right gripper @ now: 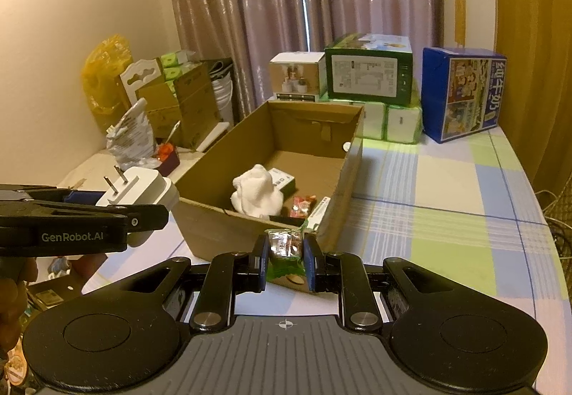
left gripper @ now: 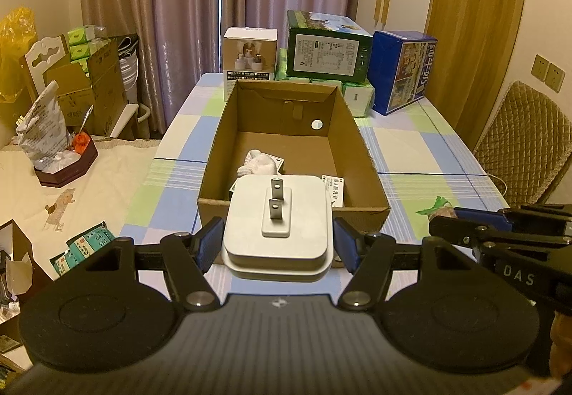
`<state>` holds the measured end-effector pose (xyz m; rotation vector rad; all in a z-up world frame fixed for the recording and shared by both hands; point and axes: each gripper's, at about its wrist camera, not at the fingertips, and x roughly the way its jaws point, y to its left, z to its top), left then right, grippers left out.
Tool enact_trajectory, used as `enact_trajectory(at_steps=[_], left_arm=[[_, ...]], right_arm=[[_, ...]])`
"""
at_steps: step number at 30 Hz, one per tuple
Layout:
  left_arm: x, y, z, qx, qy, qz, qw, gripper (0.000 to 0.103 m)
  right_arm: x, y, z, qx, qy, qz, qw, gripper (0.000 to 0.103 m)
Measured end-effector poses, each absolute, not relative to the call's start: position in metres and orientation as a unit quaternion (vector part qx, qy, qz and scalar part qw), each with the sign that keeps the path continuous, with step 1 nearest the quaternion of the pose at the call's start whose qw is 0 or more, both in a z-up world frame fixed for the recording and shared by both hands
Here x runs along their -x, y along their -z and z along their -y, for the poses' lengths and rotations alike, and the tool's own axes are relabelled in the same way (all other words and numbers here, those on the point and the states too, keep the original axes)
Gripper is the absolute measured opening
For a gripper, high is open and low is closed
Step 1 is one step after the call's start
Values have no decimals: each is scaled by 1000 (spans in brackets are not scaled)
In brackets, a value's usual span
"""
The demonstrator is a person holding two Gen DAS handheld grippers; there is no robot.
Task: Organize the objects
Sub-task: 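Lift the plug adapter and candy and carry both over the cardboard box, then lower the plug adapter and candy into the box and open both tools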
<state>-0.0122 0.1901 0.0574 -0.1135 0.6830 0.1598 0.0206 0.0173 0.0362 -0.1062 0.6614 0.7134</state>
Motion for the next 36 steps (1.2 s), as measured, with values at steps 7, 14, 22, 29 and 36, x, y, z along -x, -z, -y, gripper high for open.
enact_trajectory(at_steps=[7,14,22,29,36], left_arm=[[-6,-55,-202,48,-80,-338,937,61],[-36,-56,-216,40,-73,-341,936,61],[-78,-55,-226,36,-56,-352,934,61],[-101,-49,-235,37,-53,-362,930,61],[-111,-45,-240,39,-52,-364,929,61]], right_arm=[[-39,-35,-30,50,-345,-322,880,17],[-69,-40,-48,47,-348,-324,879,17],[-107,-44,-71,44,-351,-331,875,17],[-126,-41,-83,43,-349,-336,874,17],[-134,-38,-90,42,-348,-341,872,17]])
